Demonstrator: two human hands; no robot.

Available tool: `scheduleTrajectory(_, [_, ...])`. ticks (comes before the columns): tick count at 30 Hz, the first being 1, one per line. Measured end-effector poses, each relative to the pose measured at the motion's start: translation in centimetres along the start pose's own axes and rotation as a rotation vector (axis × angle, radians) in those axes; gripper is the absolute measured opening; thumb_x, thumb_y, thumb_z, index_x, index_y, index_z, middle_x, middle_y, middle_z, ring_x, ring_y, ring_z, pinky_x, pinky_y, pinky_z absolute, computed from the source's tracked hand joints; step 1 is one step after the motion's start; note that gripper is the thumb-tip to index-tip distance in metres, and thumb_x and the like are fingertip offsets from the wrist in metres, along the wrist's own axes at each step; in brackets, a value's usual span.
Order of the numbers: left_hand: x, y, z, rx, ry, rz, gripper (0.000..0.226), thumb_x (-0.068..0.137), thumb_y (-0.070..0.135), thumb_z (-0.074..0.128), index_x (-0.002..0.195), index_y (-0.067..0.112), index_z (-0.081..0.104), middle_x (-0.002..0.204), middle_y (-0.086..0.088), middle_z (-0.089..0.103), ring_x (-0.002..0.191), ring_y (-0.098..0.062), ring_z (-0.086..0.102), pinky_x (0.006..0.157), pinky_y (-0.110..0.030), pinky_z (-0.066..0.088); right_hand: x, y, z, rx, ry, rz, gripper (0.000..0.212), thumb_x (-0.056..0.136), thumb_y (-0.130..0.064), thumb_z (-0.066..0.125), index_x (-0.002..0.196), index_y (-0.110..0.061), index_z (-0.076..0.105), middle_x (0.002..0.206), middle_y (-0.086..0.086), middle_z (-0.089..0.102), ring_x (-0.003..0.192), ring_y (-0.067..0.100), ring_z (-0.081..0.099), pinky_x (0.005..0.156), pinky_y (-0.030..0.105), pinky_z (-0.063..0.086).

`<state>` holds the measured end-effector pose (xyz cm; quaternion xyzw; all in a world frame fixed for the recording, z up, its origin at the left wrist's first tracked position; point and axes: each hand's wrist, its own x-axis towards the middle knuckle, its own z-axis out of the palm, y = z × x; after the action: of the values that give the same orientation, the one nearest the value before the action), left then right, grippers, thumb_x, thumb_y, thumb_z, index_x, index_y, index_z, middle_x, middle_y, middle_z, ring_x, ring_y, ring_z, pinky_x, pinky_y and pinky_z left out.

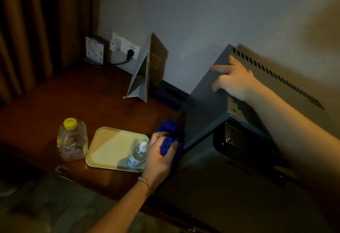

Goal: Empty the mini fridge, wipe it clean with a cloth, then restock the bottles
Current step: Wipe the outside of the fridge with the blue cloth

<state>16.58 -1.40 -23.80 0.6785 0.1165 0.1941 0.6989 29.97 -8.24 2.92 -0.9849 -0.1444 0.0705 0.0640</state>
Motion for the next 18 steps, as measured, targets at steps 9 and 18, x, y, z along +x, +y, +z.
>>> scheduleTrajectory(9, [3.6,6.5,1.6,-0.140,-0.001,0.234,0.019,0.089,0.050,0.054,0.101,0.036,0.061,0.120,0.018,0.049,0.115,-0.014,0.053,0.100,-0.047,0.044,0.4,0.3,0.0,-0.031,-0.003,-0.039,0.064,0.087,-0.027,0.058,0.148,-0.039,0.042,0.167,0.006,-0.004,0.153,0.021,-0.008,0.120,0.052,-0.005])
scheduleTrajectory(18, [15.5,4.1,6.4,-0.115,-0.049,0.212,0.013,0.089,0.051,0.053,0.095,0.040,0.058,0.118,0.003,0.051,0.112,-0.019,0.055,0.104,-0.049,0.040,0.5,0.0,-0.1,-0.031,-0.020,-0.037,0.068,0.087,-0.028,0.059,0.150,-0.042,0.037,0.167,0.003,-0.006,0.152,0.020,-0.010,0.120,0.049,-0.005])
